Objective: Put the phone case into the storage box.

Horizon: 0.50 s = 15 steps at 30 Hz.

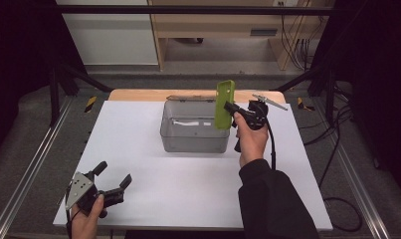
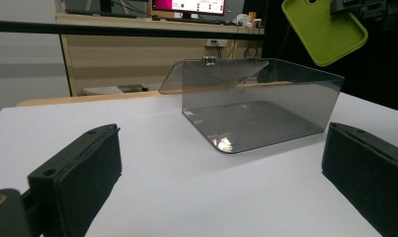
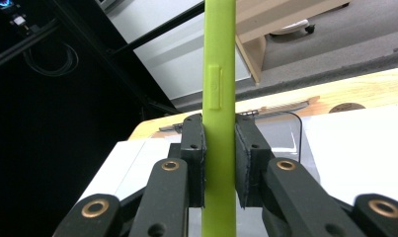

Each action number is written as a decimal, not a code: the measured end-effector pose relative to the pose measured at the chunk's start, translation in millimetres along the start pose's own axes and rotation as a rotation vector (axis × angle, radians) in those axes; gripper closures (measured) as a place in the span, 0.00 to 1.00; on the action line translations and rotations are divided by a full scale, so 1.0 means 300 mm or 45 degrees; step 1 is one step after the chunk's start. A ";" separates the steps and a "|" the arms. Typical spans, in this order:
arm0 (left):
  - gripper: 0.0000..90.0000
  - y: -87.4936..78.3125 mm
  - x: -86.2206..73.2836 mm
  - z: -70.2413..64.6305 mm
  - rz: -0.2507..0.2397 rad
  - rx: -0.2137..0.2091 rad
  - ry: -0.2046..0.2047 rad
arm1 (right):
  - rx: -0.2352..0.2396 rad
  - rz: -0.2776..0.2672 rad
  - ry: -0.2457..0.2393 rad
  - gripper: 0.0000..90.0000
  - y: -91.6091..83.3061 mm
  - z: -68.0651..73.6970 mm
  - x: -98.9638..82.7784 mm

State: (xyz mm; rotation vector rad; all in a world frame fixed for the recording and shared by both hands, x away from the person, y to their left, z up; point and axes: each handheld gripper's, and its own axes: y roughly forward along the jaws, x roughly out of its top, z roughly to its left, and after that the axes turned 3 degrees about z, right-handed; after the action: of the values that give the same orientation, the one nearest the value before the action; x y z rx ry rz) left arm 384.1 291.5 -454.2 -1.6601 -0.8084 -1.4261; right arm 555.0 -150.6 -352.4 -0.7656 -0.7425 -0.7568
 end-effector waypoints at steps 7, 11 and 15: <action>0.02 0.002 -0.003 0.012 0.001 -0.003 0.014 | -0.043 -0.006 -0.037 0.86 0.012 0.000 -0.006; 0.02 -0.001 -0.001 0.024 -0.012 -0.001 0.007 | -0.060 -0.007 -0.046 0.86 0.019 0.002 -0.012; 0.02 -0.004 -0.003 0.035 -0.022 -0.010 -0.009 | -0.069 -0.002 -0.053 0.86 0.024 0.004 -0.014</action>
State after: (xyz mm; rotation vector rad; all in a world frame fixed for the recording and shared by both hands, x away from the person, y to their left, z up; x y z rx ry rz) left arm 388.1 301.1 -455.4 -1.6687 -0.8246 -1.4374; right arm 558.1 -144.8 -357.5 -0.8318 -0.7627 -0.7672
